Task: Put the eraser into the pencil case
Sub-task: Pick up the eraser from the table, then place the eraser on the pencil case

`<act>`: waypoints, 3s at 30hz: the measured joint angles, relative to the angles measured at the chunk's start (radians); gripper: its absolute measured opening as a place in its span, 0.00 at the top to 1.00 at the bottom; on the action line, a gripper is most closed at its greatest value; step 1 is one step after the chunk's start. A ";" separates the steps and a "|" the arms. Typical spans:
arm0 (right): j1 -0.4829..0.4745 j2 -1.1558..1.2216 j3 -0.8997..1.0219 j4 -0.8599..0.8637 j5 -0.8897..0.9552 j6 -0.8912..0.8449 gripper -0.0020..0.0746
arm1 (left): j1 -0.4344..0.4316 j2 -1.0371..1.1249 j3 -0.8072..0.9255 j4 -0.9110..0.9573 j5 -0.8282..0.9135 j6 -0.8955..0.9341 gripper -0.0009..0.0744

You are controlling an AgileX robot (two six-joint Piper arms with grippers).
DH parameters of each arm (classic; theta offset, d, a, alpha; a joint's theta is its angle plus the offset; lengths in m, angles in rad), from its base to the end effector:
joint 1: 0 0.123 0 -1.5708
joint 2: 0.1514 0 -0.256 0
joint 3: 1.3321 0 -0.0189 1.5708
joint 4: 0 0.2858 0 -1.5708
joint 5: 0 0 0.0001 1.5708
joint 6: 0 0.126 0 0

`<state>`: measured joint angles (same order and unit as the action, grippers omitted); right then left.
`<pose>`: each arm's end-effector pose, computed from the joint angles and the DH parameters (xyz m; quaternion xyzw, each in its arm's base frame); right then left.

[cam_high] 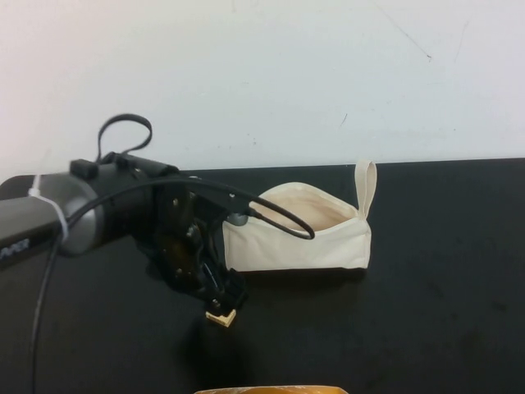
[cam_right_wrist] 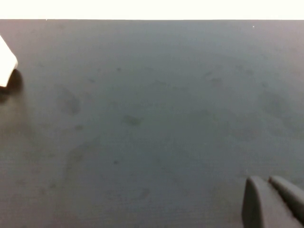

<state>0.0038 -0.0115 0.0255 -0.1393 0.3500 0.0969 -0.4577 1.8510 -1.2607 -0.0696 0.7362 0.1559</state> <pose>0.1513 -0.0054 0.1644 -0.0007 0.7968 -0.0281 0.6036 0.3631 -0.1854 0.1153 0.2771 0.9462 -0.0518 0.1590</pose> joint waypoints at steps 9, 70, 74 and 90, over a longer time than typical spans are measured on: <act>0.000 0.000 0.000 0.000 0.000 0.000 0.98 | -0.020 0.070 -0.002 -0.016 -0.069 0.000 0.27; 0.000 0.000 0.000 -0.002 0.000 0.000 0.98 | -0.152 0.042 -0.011 -0.411 -0.826 0.316 0.61; 0.000 0.000 0.000 -0.002 0.000 0.000 0.98 | -0.152 0.042 -0.011 -0.414 -0.826 0.316 0.56; 0.000 0.000 0.000 -0.002 0.000 0.000 0.98 | -0.064 -0.223 -0.011 -0.418 -0.586 0.316 0.77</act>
<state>0.0038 -0.0115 0.0255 -0.1409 0.3500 0.0969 -0.5216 1.6275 -1.2715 -0.4875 0.1506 0.4715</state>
